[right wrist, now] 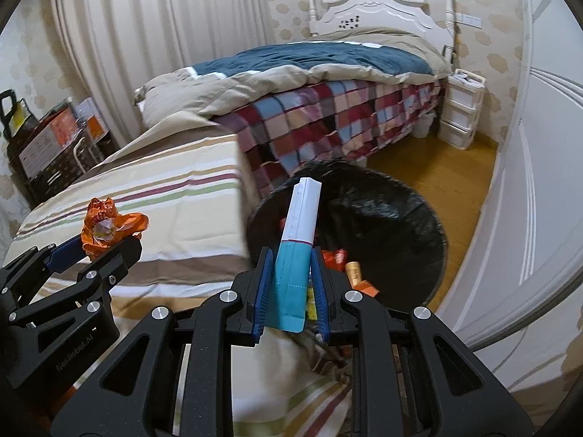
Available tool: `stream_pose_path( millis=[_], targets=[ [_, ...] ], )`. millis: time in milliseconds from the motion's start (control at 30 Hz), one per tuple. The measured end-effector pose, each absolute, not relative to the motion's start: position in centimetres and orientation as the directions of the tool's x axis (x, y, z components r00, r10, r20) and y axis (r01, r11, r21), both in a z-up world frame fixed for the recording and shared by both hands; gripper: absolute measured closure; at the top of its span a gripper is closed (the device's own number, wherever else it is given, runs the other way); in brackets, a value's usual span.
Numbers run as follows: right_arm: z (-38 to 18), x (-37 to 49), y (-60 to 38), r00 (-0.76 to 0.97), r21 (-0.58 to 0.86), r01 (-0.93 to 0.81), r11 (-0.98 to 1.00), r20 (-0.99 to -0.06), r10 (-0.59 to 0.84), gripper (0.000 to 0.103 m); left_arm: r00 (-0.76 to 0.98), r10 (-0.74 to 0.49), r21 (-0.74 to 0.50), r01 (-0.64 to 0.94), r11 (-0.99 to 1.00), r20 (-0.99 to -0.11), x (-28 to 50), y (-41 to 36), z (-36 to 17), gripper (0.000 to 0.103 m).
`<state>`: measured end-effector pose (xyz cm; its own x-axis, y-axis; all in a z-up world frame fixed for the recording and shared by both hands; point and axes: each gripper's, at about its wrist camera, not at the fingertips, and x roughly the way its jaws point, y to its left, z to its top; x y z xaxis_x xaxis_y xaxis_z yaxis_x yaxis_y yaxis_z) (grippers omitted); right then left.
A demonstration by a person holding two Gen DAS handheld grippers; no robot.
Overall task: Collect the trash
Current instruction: 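Carry the snack bag and tube over the bin while opening both tools to drop them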
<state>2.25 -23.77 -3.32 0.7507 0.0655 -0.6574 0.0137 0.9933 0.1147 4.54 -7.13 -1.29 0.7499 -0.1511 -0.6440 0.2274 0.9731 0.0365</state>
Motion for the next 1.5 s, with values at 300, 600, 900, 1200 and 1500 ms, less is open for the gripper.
stream_pose_path(
  millis=[300,600,900,1200,1500],
  targets=[
    [-4.0,4.8,-26.9,0.744,0.115,0.066,0.991,-0.667,0.028,0.082,0.738,-0.166,0.052,0.262,0.964,-0.654,7.2,-10.9,-2.0,0.05],
    [-5.1,7.3,-29.5,0.733,0.136,0.11,0.985,-0.68,0.012,0.081,0.72,-0.157,0.072,0.277,0.958,-0.676,10.1,-13.7,-3.1,0.049],
    [-6.4,8.9,-30.7,0.716,0.142,0.141,0.98,-0.698,-0.002,0.08,0.71,-0.153,0.087,0.29,0.953,-0.687,11.6,-15.0,-3.7,0.047],
    [-6.4,8.6,-30.4,0.724,0.127,0.16,0.979,-0.689,-0.029,0.052,0.726,-0.139,0.086,0.263,0.961,-0.673,11.3,-14.4,-3.5,0.027],
    [-5.2,7.4,-30.2,0.741,0.084,0.201,0.976,-0.665,-0.095,0.032,0.741,-0.123,0.076,0.229,0.97,-0.66,10.9,-12.9,-2.7,0.023]
  ],
)
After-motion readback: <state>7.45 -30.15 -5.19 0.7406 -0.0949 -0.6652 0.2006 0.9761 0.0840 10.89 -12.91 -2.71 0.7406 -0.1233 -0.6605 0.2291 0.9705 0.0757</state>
